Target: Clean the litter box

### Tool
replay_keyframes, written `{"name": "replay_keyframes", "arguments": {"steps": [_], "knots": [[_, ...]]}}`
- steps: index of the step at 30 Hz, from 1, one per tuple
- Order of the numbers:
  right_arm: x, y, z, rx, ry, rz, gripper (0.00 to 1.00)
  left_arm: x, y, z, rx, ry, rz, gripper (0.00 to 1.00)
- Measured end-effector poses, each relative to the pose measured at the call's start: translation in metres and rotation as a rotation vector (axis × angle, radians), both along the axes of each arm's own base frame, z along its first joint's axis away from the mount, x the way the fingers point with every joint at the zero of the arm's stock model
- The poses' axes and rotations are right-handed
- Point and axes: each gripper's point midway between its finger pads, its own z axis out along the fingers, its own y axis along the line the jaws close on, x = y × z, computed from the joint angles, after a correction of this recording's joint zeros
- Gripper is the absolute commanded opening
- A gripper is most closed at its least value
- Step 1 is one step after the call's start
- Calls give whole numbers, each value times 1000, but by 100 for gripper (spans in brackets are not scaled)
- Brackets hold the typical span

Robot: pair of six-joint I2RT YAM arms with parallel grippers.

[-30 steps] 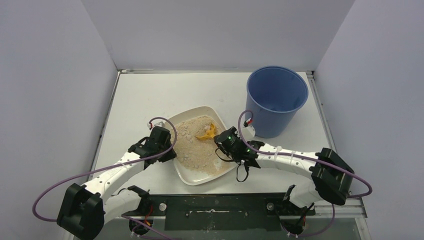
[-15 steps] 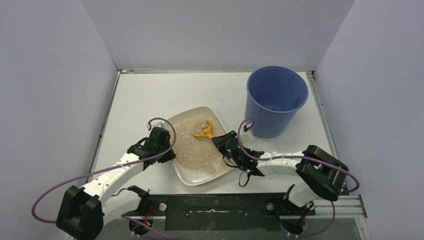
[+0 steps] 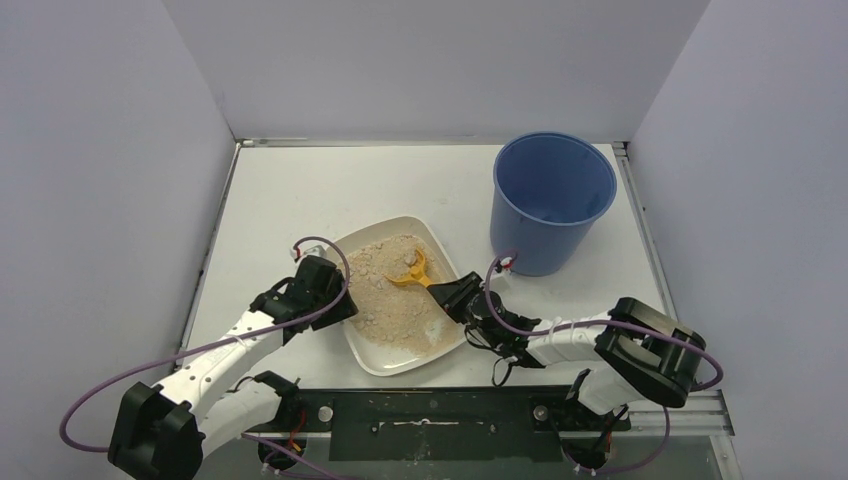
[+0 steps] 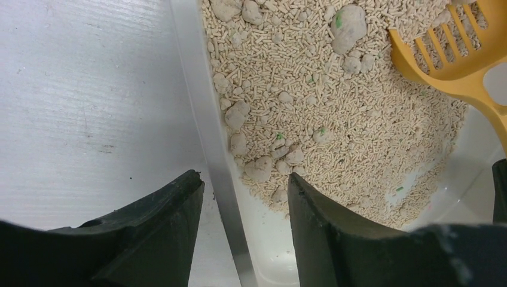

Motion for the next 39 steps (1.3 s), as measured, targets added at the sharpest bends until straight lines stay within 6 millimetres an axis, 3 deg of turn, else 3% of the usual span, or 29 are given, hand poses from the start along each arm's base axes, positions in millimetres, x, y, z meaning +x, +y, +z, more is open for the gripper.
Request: {"name": "replay_keyframes", "arguments": {"steps": [9, 16, 25, 39], "knots": [[-12, -9, 5, 41, -29, 26, 0, 1, 2, 5, 6, -8, 8, 62], [-22, -15, 19, 81, -70, 53, 0, 13, -3, 29, -7, -56, 7, 69], [-34, -27, 44, 160, -135, 68, 0, 33, -4, 81, 5, -152, -9, 73], [-56, -34, 58, 248, -204, 150, 0, 48, -2, 157, 39, -295, -73, 81]]}}
